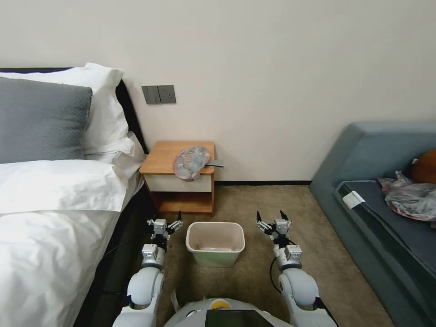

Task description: Pick up the garbage bag from the table and place it over the trash can.

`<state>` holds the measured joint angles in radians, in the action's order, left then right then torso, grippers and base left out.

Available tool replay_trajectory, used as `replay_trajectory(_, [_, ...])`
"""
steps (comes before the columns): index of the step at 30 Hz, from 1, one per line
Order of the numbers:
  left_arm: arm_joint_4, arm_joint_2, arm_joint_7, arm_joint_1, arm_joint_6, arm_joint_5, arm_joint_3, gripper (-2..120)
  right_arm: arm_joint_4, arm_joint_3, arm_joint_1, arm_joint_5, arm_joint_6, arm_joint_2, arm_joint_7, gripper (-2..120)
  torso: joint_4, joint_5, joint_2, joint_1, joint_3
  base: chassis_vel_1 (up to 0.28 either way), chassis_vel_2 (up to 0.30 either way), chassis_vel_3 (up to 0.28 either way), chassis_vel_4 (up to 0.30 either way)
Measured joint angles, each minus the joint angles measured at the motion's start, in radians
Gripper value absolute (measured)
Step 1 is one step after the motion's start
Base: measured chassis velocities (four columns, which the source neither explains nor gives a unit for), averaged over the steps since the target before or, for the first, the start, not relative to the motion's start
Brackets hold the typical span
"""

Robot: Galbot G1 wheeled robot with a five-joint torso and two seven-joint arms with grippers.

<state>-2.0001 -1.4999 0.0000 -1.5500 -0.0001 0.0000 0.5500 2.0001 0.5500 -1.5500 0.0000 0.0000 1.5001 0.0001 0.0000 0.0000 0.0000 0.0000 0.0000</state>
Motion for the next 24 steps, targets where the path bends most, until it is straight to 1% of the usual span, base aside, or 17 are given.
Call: replay_trajectory(24, [0.0,0.0,0.0,0.0,0.0,0.0,0.0,100,0.0,0.0,0.0,0.0,0.0,0.0,0.0,100,0.0,0.0,0.0,0.0,0.0,0.0,0.0,0.0,0.0])
